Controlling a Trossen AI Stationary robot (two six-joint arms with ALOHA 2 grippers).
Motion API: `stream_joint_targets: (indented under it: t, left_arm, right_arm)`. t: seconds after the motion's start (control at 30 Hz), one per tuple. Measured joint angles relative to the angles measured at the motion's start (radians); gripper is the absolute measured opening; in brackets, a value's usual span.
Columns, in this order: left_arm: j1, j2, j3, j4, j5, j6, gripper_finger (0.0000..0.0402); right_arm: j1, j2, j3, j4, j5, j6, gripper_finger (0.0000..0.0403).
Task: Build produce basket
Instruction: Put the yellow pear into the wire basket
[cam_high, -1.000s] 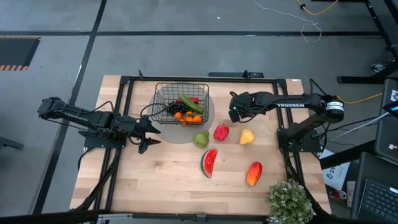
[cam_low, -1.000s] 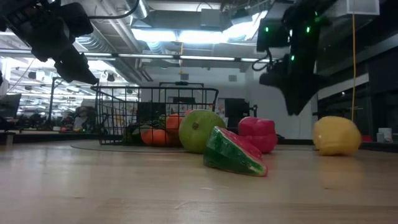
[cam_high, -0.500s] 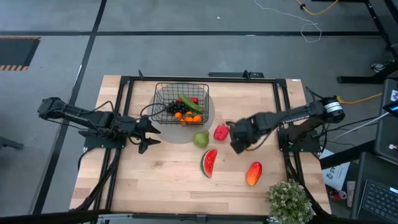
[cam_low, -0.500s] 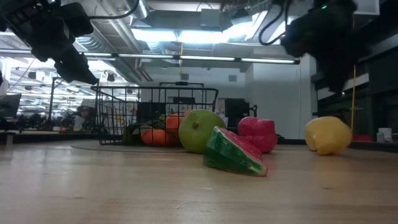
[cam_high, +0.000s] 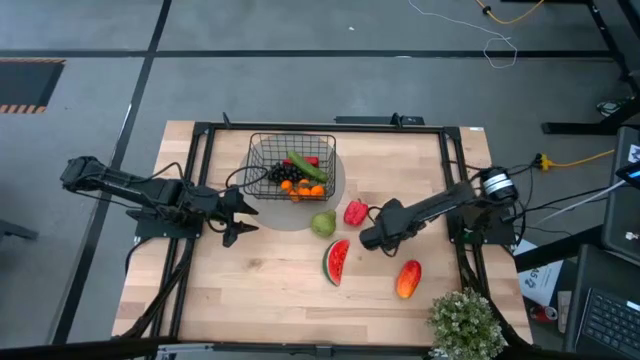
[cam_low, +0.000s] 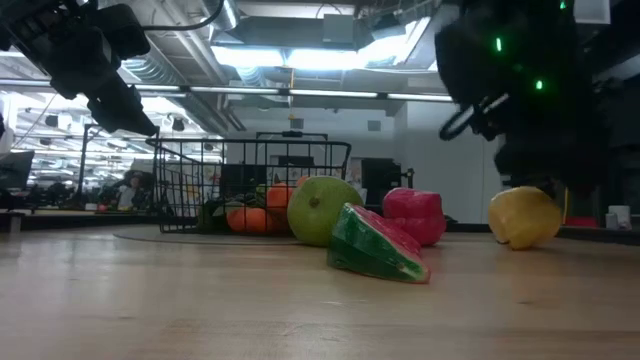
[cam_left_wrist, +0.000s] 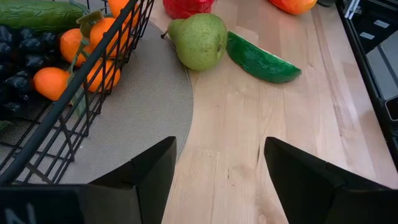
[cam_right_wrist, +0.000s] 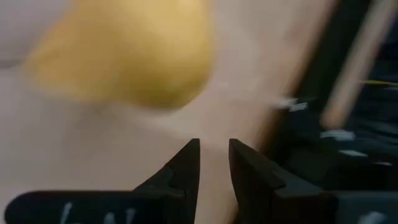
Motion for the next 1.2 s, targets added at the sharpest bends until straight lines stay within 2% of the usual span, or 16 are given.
stream_joint_targets:
  t: [0.13,0.3,0.53,0.67,0.73,0.83,0.9,0.97,1.07,1.2]
  left_arm:
    - [0.000,0.000,0.000,0.000,0.000,0.000,0.0241]
    - [0.000,0.000,0.000,0.000,0.000,0.000,0.0241]
    - [0.000,0.000,0.000,0.000,0.000,0.000,0.0241]
    - [0.000,0.000,0.000,0.000,0.000,0.000,0.0241]
    - [0.000,0.000,0.000,0.000,0.000,0.000,0.0241]
    - [0.000,0.000,0.000,0.000,0.000,0.000,0.0241]
    - [0.000,0.000,0.000,0.000,0.000,0.000,0.0241]
    - [0.000,0.000,0.000,0.000,0.000,0.000,0.0241]
    - [0.000,0.000,0.000,0.000,0.000,0.000,0.0241]
    - [0.000,0.000,0.000,0.000,0.000,0.000,0.0241]
  right_arm:
    - [-0.019,0.047,0.000,-0.075,0.085,0.027,0.0088]
    - [-0.050,0.050,0.000,0.027,0.107,-0.030,0.0088]
    - [-0.098,0.050,0.000,0.087,0.329,-0.077,0.0088]
    - [-0.109,0.050,0.000,0.086,0.308,-0.079,0.0088]
    - [-0.109,0.050,0.000,0.089,0.215,-0.079,0.0088]
    - [-0.097,0.050,0.000,0.111,0.013,-0.090,0.0088]
    - [-0.082,0.050,0.000,0.170,-0.031,-0.130,0.0088]
    - [-0.076,0.050,0.000,0.263,-0.029,-0.166,0.0088]
    - [-0.079,0.056,0.001,0.370,0.082,-0.191,0.0088]
    - [-0.100,0.057,0.001,0.358,0.221,-0.183,0.0088]
